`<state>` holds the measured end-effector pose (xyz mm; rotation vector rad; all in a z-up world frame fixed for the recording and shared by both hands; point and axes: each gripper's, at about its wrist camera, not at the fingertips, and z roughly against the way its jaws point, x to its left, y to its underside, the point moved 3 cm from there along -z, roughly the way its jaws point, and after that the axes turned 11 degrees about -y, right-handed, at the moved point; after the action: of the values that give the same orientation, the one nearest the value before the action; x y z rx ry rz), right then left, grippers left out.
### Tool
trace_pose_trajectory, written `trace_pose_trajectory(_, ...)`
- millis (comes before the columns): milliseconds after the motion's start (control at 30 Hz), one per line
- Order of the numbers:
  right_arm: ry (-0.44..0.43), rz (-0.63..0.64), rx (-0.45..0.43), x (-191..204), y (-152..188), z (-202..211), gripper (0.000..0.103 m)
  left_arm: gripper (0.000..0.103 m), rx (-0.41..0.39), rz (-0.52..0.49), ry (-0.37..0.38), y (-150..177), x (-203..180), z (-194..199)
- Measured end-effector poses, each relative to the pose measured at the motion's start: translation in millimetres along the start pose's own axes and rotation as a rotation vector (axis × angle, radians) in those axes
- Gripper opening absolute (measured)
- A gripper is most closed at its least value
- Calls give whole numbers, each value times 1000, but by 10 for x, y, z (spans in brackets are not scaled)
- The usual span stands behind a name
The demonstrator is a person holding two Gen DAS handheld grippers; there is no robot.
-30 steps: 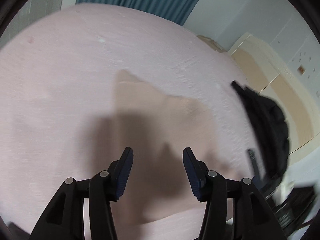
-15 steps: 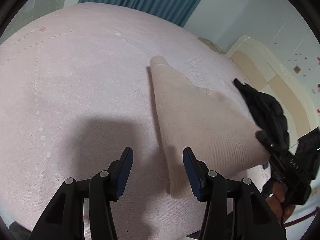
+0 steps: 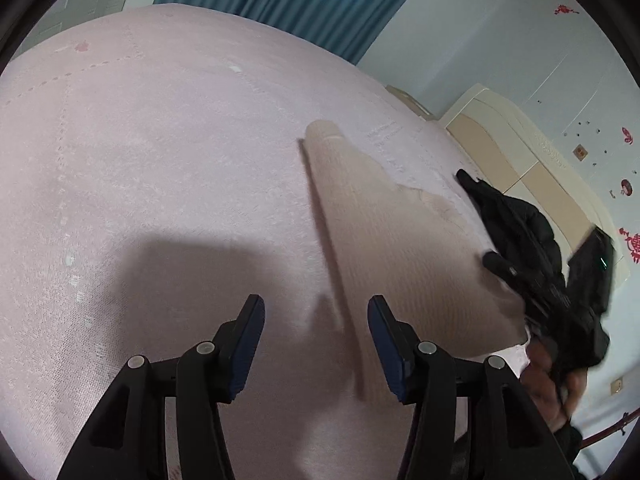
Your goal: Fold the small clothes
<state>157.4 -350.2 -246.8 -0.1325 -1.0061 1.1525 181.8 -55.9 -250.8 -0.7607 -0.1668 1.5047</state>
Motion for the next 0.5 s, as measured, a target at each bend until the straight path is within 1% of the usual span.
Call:
trace_pose_trajectory(33,15,-37,23,-77,-21,-96,43,51,-2,-2,-8,8,15,-17)
trace_pose_trajectory(67,2,-69,46,-153,-29,-154,43,51,-9,-3,-15,8,30,-21)
trace_pose_trajectory(100,-19,-105,67,-234,-12,-228,44,51,-20,-3,-18,-3,38,-16)
trace_pose_trajectory(133,-51,-141,89,-304,18,-292,48,51,-29,-3,-18,-5,80,6)
trace_pose_trajectory(167,-67,-153,106,-348,47,-339,51,51,-40,-2,-17,-22,87,13)
trace_pose_trajectory(267,-105,-186,123,-485,65,-423,55,51,-47,8,-17,-77,90,-16)
trace_pose_trajectory(433,-170,-212,147,-561,54,-504,58,51,-33,21,17,-105,66,-50)
trace_pose_trajectory(500,-167,-197,150,-560,51,-514,58,51,-38,29,36,-108,63,-26)
